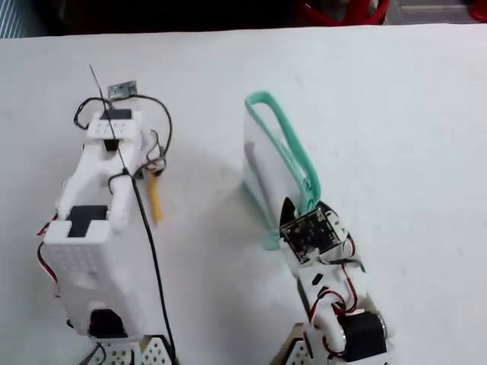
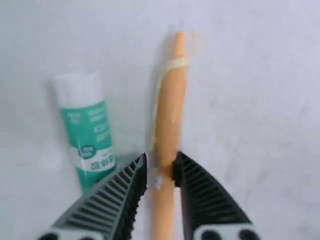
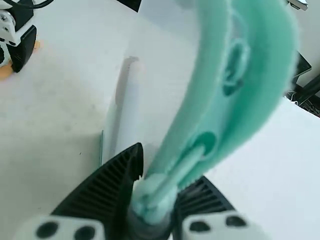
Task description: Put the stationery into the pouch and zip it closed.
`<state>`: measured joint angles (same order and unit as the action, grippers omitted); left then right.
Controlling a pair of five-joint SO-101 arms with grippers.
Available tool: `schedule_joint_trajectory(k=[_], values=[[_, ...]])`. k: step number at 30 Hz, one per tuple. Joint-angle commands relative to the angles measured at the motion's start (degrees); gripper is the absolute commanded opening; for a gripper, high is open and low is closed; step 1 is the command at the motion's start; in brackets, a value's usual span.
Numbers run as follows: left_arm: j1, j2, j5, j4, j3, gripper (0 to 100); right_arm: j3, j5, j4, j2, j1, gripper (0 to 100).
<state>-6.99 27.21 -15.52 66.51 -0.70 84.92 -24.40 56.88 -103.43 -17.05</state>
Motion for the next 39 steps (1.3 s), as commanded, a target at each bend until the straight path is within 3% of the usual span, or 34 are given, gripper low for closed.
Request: schedule_joint_trajectory(k=[1, 9, 12, 16, 22, 33, 39], values=[[-0.31, -0.31, 1.49, 0.53, 2.29, 2, 2.46, -0.70, 0.48, 0.31, 0.66, 1.8], [-0.13, -0.48, 1.41, 1.32, 1.85, 2, 2.46, -0.70, 0.48, 0.31, 0.75, 1.8], [1.98, -2.33, 1.67, 7.38, 5.01, 2, 2.46, -0.70, 0.48, 0.31, 0.75, 1.8], [5.85, -10.42, 2.73, 13.98, 7.91, 2, 2.46, -0.70, 0.48, 0.31, 0.75, 1.8], [11.65, -31.52, 3.08, 14.68, 7.91, 2, 2.55, -0.70, 0.48, 0.31, 0.75, 1.8], [19.74, -64.66, 11.60, 3.96, 7.38, 2, 2.55, -0.70, 0.48, 0.31, 0.75, 1.8], [27.65, -71.08, 11.60, -9.23, 1.58, 2, 2.64, -0.70, 0.48, 0.31, 0.75, 1.8]])
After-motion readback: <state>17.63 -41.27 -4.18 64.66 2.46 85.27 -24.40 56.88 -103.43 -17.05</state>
